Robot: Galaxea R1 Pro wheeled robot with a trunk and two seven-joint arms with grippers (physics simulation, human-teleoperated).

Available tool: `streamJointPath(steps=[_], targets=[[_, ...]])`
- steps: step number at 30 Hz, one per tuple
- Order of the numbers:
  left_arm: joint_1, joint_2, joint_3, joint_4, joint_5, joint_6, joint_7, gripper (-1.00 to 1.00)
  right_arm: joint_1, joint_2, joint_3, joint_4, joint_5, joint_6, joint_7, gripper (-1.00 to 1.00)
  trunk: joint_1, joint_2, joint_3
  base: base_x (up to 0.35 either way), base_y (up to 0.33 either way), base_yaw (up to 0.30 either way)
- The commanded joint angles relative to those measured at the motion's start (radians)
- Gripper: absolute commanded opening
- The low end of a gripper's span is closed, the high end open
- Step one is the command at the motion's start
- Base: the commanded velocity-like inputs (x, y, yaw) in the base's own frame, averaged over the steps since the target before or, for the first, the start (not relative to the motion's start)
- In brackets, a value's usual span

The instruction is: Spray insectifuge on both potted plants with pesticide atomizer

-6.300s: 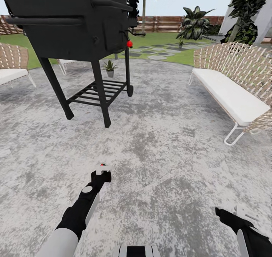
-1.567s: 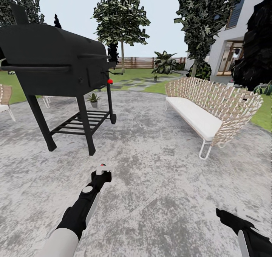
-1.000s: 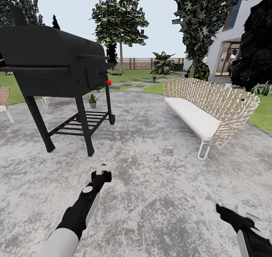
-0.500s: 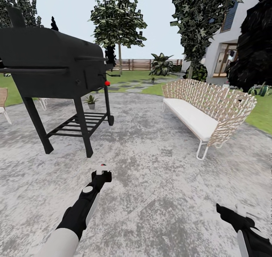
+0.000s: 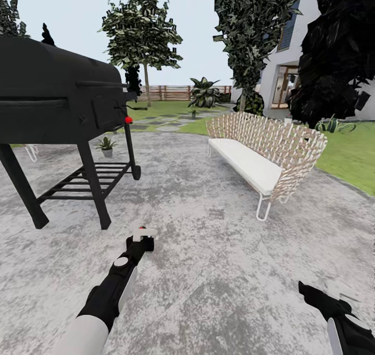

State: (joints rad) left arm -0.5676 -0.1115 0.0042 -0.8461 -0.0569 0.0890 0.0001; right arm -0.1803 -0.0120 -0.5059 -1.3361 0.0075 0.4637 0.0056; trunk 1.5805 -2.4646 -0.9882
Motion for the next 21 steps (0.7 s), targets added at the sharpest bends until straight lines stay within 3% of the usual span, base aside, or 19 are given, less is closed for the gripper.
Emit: streamJointPath(steps=[1, 14, 21], targets=[[0.0, 0.0, 0.0, -0.002, -0.006, 0.006, 0.0, -1.0, -0.001, 0.0, 0.0, -0.001, 0.001, 0.006, 0.0, 1.0, 0.0, 0.0, 0.0, 0.29, 0.15, -0.2], [0.0, 0.0, 0.0, -0.002, -0.006, 0.006, 0.0, -1.0, -0.001, 0.0, -0.002, -0.001, -0.001, 0.011, 0.0, 1.0, 0.0, 0.0, 0.003, 0.298, 0.147, -0.042], [0.0, 0.0, 0.0, -0.002, -0.006, 0.006, 0.0, -1.0, -0.001, 0.0, -0.002, 0.0, -0.001, 0.012, 0.0, 1.0, 0.0, 0.0, 0.003, 0.159, 0.22, 0.0]])
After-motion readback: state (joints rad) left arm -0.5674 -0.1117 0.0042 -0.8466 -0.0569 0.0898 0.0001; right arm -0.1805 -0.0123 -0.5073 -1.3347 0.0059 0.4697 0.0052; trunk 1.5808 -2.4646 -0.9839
